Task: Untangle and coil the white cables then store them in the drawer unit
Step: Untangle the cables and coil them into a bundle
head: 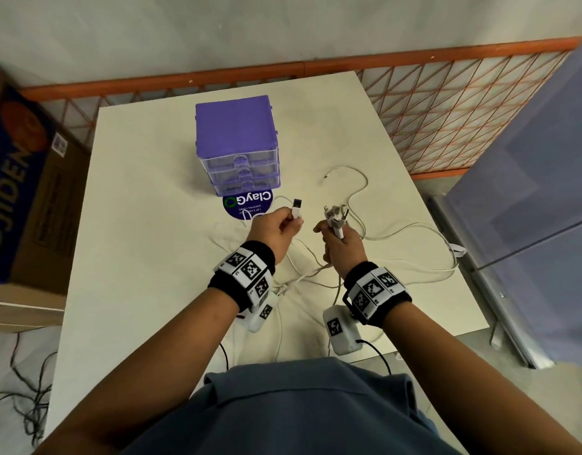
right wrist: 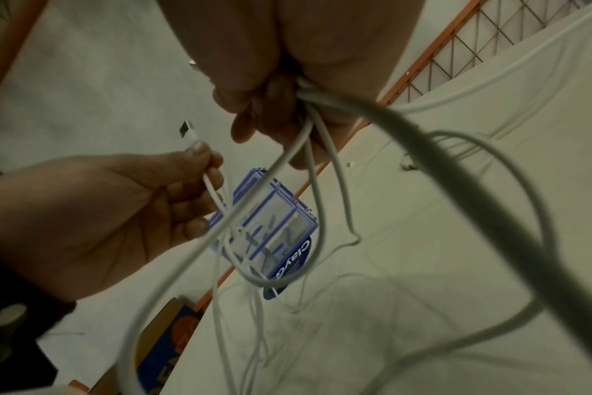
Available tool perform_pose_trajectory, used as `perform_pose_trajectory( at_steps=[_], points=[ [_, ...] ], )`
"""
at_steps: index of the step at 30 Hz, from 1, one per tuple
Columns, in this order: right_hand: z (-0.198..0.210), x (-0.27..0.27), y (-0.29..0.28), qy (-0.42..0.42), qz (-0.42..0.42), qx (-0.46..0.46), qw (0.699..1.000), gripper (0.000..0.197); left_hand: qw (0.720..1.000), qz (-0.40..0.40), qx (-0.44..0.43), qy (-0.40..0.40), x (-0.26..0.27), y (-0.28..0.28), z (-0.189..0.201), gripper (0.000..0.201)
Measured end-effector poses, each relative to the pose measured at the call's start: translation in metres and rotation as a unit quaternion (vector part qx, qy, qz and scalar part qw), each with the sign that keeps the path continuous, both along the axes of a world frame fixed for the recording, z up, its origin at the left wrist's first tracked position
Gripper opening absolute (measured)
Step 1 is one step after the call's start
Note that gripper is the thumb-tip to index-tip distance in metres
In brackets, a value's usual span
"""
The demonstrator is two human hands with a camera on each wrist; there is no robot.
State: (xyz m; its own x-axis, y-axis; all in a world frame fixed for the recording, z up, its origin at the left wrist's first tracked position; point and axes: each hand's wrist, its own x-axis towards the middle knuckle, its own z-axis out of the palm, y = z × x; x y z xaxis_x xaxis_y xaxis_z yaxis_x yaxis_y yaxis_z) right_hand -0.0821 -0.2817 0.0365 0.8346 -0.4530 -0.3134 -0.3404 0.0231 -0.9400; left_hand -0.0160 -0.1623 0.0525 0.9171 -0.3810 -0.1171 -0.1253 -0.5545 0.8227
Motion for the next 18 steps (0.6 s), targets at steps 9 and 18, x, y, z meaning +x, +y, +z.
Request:
perform_pose_trajectory(
  at_steps=[9,18],
  points=[
    [0.01,0.007,0.009,-0.028,0.027,0.005,0.999,0.024,0.993,0.009,-0.079,0.09,0.001,-0.009,0.015,0.008],
    [0.015,0.014,0.004,-0.001,0.063,-0.053,0.997,0.03,0.99,-0.033,-0.063,0.121,0.01,-0.001,0.022,0.006]
  ],
)
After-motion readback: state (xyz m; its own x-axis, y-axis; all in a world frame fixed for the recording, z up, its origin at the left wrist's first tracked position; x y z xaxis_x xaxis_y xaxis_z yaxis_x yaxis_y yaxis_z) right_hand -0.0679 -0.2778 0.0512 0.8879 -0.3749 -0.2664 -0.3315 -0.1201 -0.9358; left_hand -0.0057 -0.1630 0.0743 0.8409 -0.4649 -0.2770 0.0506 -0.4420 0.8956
